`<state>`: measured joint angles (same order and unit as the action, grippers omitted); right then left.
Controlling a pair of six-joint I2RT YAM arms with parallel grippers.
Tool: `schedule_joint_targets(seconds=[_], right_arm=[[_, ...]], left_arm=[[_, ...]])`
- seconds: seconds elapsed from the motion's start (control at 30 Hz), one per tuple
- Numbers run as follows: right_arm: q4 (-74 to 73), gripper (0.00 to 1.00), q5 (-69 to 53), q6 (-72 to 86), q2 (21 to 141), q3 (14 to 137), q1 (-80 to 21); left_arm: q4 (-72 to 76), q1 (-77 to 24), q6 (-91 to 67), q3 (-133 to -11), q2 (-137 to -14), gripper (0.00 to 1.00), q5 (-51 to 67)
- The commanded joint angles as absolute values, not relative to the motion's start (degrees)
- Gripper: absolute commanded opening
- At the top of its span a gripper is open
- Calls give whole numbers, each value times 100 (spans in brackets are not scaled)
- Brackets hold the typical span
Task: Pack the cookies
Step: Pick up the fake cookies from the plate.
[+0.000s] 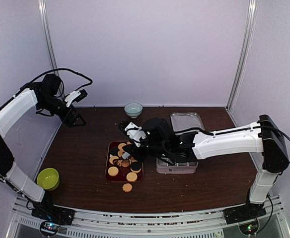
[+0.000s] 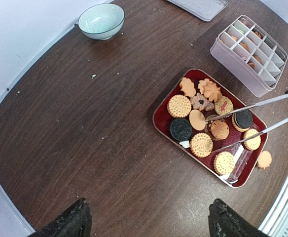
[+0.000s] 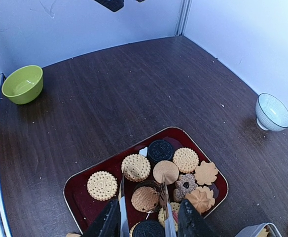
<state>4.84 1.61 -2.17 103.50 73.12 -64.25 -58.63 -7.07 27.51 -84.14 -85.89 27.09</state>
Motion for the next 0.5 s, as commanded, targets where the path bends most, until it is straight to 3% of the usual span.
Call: schedule_joint_targets(seconds=[0.0,0.2,0.47], right_arm=[[526,39,318,-307,10463,7369,-6453],[262,33,443,-562,10340,7387,-6453],[-136,33,542,-940,9958,7221,-6451]], left_arm=[[-5888,-683,2755,-8637,-8675,85,2784],[-5888,-685,2761,-8657,-8701,84,2777],[-5889,-685,2749,-8688,-8735,84,2807]])
